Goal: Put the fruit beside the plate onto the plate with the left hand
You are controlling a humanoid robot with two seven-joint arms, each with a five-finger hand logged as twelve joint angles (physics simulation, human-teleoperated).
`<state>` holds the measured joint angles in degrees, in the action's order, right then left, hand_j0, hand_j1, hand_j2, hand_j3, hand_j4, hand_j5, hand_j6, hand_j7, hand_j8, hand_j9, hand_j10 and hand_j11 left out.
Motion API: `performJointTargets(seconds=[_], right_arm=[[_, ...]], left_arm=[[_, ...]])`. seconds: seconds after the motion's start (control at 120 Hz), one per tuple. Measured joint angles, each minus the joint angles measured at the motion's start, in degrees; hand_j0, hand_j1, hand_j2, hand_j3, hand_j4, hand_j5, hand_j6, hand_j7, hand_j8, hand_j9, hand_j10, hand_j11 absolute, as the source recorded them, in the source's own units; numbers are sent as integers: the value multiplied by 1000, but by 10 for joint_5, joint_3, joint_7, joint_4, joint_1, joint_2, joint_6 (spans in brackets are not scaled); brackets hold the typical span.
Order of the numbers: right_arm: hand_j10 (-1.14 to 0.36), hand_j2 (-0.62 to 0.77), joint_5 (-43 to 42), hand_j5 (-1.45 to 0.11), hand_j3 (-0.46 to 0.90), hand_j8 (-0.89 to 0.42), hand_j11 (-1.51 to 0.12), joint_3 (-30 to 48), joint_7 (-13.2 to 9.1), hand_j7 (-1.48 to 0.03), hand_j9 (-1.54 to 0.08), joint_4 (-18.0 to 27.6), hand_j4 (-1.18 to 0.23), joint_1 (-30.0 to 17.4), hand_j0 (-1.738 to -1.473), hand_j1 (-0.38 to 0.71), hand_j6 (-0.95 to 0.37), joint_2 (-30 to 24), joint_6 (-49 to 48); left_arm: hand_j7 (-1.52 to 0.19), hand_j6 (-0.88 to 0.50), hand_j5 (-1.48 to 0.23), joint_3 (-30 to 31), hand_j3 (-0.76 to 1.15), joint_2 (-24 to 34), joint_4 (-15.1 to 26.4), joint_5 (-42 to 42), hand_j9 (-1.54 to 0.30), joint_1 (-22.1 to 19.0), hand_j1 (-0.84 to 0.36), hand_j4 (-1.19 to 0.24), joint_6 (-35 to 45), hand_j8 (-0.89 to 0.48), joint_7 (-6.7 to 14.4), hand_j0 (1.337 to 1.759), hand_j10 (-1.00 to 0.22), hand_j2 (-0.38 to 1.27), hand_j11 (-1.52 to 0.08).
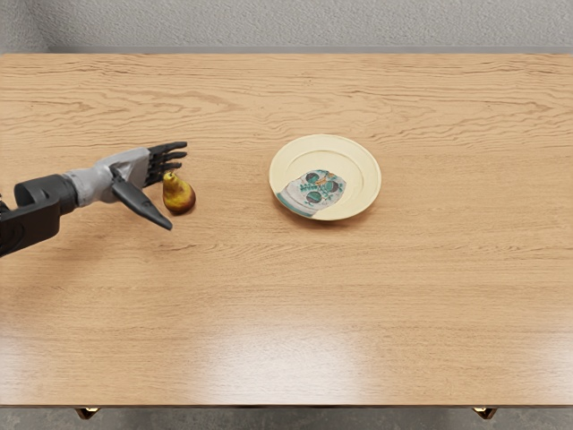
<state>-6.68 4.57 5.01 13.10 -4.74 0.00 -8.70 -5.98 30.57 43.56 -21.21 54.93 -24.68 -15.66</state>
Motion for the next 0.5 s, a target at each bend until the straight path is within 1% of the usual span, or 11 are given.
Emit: performJointTargets(seconds=[0.067, 0.158, 0.242, 0.342, 0.5], right_arm=[[-17, -4, 0, -22, 0, -17, -22, 0, 0, -22, -22, 0, -17, 0, -1658, -329, -17, 0, 0], [-17, -3, 0, -22, 0, -17, -22, 0, 0, -22, -22, 0, -17, 0, -1658, -329, -17, 0, 0], [-17, -3, 0, -22, 0, -17, -22, 0, 0, -22, -22, 0, -17, 0, -1658, -329, -17, 0, 0], [-17, -3, 0, -22, 0, -17, -22, 0, 0, -22, -22, 0, -17, 0, -1658, -329, -17, 0, 0], [-17, -3, 0, -22, 0, -17, -22, 0, 0, -22, -22, 0, -17, 0, -1658, -329, -17, 0, 0]], left_arm=[[-5, -5, -6, 0, 0, -1, 1, 0, -5, 0, 346, -5, 15, -5, -4, 1658, -5, 3, -5], [-4, -4, -4, 0, 0, 0, 2, 0, -4, -11, 347, -4, 29, -4, -27, 1658, -3, 3, -4], [-18, -15, -18, 0, 0, -1, 3, 0, -18, -15, 334, -14, 54, -14, -38, 1658, -14, 5, -17], [-83, -65, -83, 1, 0, -3, 3, -1, -83, -20, 274, -64, 70, -64, -44, 1658, -64, 15, -83], [-201, -156, -201, 2, 0, -13, 3, -12, -201, -21, 165, -156, 79, -156, -47, 1658, -155, 34, -201]])
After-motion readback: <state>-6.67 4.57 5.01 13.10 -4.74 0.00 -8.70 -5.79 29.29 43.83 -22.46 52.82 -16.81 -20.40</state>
